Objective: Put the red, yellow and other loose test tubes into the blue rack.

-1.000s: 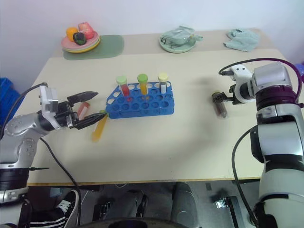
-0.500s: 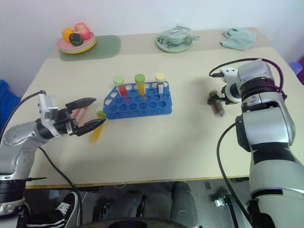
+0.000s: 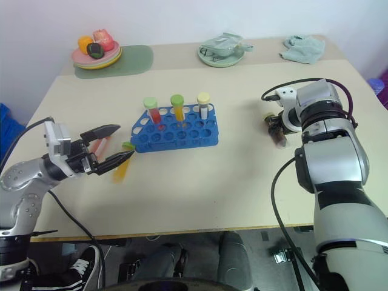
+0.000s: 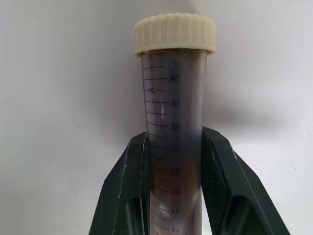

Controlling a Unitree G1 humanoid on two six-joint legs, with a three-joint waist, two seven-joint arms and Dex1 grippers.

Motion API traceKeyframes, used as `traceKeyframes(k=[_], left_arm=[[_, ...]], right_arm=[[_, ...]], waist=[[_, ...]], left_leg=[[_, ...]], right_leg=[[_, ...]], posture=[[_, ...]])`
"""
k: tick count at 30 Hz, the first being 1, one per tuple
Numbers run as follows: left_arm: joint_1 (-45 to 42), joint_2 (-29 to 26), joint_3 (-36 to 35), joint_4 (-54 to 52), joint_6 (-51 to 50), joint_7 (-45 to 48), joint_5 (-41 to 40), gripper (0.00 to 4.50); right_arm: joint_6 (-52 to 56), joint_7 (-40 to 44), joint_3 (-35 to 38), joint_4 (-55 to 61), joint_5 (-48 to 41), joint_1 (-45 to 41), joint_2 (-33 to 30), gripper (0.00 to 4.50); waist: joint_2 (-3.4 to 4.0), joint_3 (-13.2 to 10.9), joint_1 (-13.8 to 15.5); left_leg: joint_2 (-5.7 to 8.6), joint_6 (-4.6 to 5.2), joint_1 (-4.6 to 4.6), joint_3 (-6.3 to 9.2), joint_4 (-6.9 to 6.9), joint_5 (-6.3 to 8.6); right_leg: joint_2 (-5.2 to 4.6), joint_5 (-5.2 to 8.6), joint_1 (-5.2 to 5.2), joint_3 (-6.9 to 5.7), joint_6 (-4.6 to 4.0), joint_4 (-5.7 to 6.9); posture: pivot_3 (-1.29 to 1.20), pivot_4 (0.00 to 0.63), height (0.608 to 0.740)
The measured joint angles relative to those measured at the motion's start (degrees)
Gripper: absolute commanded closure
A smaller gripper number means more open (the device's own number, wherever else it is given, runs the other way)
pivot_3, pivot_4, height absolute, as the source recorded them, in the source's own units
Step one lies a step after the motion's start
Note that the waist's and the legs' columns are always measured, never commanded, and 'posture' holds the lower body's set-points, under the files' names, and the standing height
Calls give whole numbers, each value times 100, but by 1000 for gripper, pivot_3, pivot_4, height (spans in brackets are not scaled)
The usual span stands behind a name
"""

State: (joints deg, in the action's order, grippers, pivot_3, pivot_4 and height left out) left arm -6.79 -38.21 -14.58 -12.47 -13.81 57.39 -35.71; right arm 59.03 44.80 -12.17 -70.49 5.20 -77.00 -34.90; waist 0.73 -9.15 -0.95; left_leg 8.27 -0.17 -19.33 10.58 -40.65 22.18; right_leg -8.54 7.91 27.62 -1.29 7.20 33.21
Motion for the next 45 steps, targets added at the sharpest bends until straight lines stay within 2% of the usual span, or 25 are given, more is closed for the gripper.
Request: traceKeyframes(k=[2,6,7,11,14,16,21,24,28,33,40,45], left_arm=[[-131,-3,3,66,7,17,1,0],[-398,-18,7,315,64,127,15,0],[-469,-16,19,453,79,170,24,0],[-721,-11,48,810,165,264,95,0],[-1006,-39,50,1083,233,347,177,0],[-1207,-46,73,1214,290,409,218,0],[-1346,-149,87,1495,308,649,257,0],[-1400,-223,95,1578,274,766,260,0],[-1424,-384,92,1578,47,909,229,0],[-1214,-579,66,1433,-536,1070,-47,0],[-707,-885,-104,664,-1157,1093,-385,0],[-615,-928,-273,235,-1354,924,-481,0]], right_arm=[[-54,10,189,179,-113,57,-17,3729],[-368,-24,722,1244,-444,535,-196,3729],[-417,-130,1126,1774,-663,801,-233,3729],[-861,-389,1962,3803,-1153,1989,-180,3729],[-1773,-752,2778,5721,-1700,3338,586,3729],[-2547,-1037,2849,6650,-1841,4074,1205,3729],[-3518,-1316,2794,7819,-2410,4695,2293,3729],[-4120,-1356,2435,8053,-2555,5019,2825,3729],[-5053,-1247,1647,7882,-2267,5489,3166,3729],[-5942,-1220,1047,7382,-2010,5498,3441,3729],[-6984,-1267,942,6164,-1651,5302,3347,3729],[-7372,-1273,936,5794,-1570,5167,3248,3729]], waist=[[0,0,5],[1,0,24],[0,0,25],[-2,1,32],[-3,3,24],[-1,2,-4],[2,1,-18],[2,2,-15],[2,1,-14],[2,1,-33],[2,1,-50],[2,1,-76]], left_leg=[[0,0,0,0,0,0],[3,0,-2,2,0,0],[2,0,-2,4,1,0],[1,0,-1,6,0,0],[0,0,2,7,-3,0],[0,0,4,-1,-4,0],[0,0,18,-4,-1,0],[-1,0,28,-3,0,0],[2,0,36,-4,3,0],[-10,0,97,-38,62,0],[-46,-12,102,-74,67,7],[-73,-24,104,-83,68,14]], right_leg=[[0,0,0,0,0,0],[-1,-1,0,-1,1,-1],[0,-1,-2,-2,1,-2],[0,-2,-2,-7,3,0],[1,-3,-6,-7,7,2],[1,-5,-4,-1,9,4],[8,-6,-8,7,10,6],[10,-6,-20,7,9,5],[10,-6,-23,8,9,5],[26,-5,-36,43,7,1],[75,-10,-21,84,-2,-3],[98,-12,-19,86,-9,-5]], posture=[[0,150,740],[0,150,740],[0,150,740],[0,150,740],[0,150,740],[0,150,740],[0,150,740],[0,150,740],[0,150,740],[0,150,740],[0,150,740],[0,150,740]])
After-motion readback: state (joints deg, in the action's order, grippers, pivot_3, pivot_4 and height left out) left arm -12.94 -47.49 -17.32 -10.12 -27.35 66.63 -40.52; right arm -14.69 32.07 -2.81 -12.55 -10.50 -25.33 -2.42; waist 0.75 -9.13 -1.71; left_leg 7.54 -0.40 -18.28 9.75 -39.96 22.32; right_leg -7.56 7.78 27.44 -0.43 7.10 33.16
